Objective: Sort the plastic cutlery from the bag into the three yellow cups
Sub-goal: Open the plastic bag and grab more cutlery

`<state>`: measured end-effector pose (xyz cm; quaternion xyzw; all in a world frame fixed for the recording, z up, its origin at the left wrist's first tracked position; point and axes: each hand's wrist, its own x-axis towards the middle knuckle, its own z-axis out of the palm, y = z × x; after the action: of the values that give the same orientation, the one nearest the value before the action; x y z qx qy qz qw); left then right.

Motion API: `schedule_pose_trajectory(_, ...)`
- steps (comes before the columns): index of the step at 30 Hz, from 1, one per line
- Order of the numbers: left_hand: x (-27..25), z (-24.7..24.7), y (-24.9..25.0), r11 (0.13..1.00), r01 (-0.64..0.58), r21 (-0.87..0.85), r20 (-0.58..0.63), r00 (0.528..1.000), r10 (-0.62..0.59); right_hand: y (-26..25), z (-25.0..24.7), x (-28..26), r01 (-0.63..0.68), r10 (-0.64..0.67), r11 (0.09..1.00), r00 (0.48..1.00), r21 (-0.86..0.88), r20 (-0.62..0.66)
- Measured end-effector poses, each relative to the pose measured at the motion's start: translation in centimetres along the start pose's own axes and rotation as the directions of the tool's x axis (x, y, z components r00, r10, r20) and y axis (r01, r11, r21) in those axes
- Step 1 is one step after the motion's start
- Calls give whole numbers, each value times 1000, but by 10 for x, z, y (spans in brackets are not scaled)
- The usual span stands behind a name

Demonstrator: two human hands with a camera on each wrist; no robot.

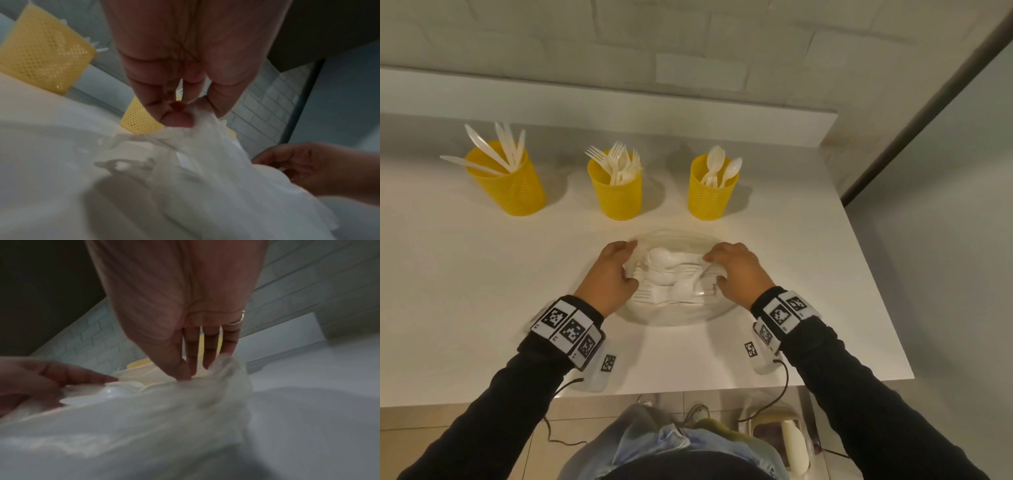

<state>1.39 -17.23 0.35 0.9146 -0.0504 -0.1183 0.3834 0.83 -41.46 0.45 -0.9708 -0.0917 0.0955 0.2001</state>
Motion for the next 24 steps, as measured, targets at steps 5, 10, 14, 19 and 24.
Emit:
schedule_pose_trajectory(5,-2,4,4,995,17,-98,46,999,-12,-16,0,18,13,19,966,992,-258,122)
schedule_pose_trajectory(10,-5,6,-2,984,64,-168,48,997,-57,-26,2,27,91,-56,958,989,-271,136)
schedule_pose_trajectory(14,-5,6,-5,978,71,-196,30,997,-66,-33,2,37,103,-57,960,982,-260,178)
schedule_pose_trajectory(19,-5,4,-6,974,65,-215,20,998,-62,-38,3,40,178,-105,926,969,-332,226)
schedule_pose_trajectory(24,-3,0,-8,979,53,-197,5,999,-53,-36,2,42,222,-130,902,957,-370,258)
